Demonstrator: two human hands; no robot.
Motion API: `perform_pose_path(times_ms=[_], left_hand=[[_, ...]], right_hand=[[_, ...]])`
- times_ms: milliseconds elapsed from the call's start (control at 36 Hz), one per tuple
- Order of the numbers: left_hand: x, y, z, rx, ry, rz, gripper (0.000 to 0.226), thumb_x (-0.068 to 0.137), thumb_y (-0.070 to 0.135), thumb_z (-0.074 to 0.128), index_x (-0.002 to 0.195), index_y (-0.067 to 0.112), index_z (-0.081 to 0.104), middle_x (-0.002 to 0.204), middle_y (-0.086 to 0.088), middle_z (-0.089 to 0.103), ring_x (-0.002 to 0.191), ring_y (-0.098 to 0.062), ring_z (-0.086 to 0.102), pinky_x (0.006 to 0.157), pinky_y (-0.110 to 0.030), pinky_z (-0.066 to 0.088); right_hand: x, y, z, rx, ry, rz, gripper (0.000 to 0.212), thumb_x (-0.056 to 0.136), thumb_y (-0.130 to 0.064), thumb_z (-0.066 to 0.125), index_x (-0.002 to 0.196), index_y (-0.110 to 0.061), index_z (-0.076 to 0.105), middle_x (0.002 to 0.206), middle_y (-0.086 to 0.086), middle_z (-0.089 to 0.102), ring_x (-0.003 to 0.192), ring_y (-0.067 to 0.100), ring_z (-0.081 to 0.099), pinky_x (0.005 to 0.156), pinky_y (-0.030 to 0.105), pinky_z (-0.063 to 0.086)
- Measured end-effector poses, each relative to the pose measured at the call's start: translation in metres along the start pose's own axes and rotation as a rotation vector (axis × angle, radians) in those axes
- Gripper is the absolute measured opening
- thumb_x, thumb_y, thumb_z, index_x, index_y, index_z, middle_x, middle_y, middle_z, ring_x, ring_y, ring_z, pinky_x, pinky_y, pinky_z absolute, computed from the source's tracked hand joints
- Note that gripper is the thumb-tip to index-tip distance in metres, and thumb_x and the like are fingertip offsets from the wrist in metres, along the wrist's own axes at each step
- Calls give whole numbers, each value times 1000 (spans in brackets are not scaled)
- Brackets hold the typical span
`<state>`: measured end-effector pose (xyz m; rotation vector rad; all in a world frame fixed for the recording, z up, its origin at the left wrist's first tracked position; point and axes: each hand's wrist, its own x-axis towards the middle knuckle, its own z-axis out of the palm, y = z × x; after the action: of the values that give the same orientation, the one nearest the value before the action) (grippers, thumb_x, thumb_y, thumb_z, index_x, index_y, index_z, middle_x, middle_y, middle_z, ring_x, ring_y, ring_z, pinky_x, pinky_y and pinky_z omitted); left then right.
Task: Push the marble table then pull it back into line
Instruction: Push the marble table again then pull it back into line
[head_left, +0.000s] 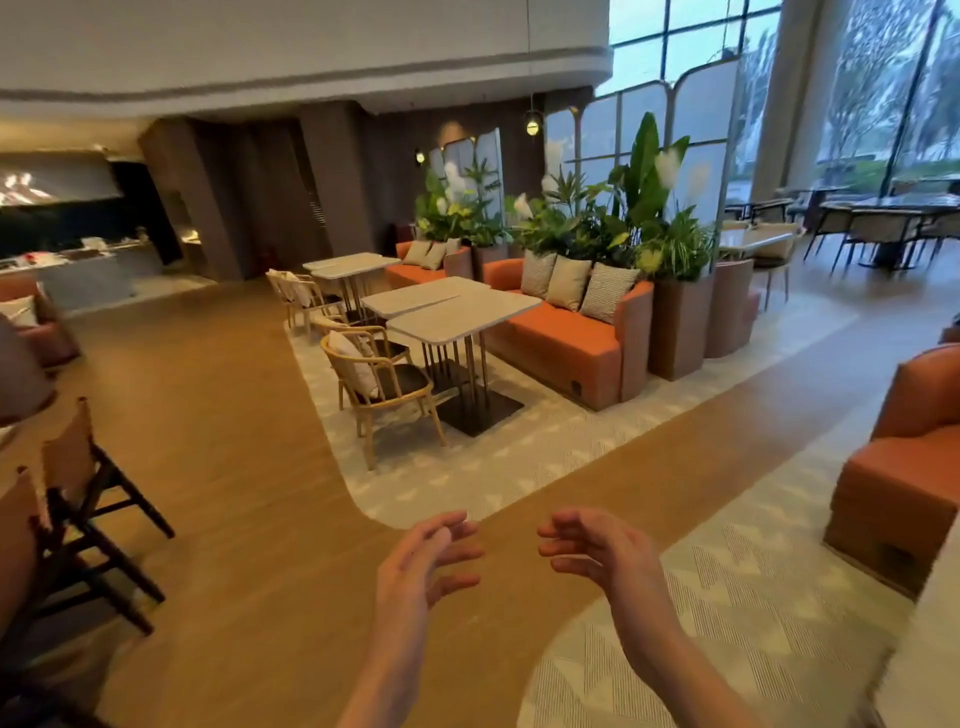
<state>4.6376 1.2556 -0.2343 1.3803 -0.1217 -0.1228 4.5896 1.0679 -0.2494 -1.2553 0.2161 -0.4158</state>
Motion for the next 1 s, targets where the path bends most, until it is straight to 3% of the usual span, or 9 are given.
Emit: perform_pose_path(times_ms=[194, 389, 472, 722, 1000], left_hand=[[190, -1, -1, -3, 91, -18, 26, 101, 12, 50, 103, 9, 76, 101, -15, 77, 88, -29, 75, 75, -45, 59], [351, 18, -1, -12, 154, 45, 27, 103, 13, 47, 105, 5, 72, 100, -14, 77, 90, -30, 74, 79, -48, 58], [421, 13, 2, -27, 166, 44, 27, 103, 14, 47, 105, 5, 72, 99, -15, 77, 91, -31, 73, 79, -47, 58], [670, -29, 43, -74, 114, -16, 27, 103, 18, 48, 101, 11, 74, 93, -7, 78, 86, -25, 75, 68, -38, 62], [912, -10, 84, -80, -38, -6, 26, 102, 14, 49, 101, 10, 75, 100, -10, 78, 91, -27, 75, 66, -31, 61]], right_hand=[[195, 26, 42, -14, -33, 69, 28, 100, -19, 51, 98, -4, 75, 94, 16, 78, 86, 32, 75, 75, 38, 59], [358, 12, 85, -95, -99, 40, 29, 99, -23, 53, 89, -18, 81, 96, 13, 79, 88, 30, 75, 78, 39, 59], [422, 24, 96, -101, -89, 33, 30, 99, -21, 53, 90, -13, 80, 95, 15, 78, 88, 33, 74, 79, 40, 58], [642, 72, 118, -162, 11, 74, 30, 101, -20, 52, 93, -8, 78, 95, 15, 78, 90, 36, 73, 78, 41, 57], [867, 72, 148, -196, 85, 51, 29, 100, -19, 54, 87, -12, 79, 93, 15, 78, 86, 32, 73, 74, 36, 57]])
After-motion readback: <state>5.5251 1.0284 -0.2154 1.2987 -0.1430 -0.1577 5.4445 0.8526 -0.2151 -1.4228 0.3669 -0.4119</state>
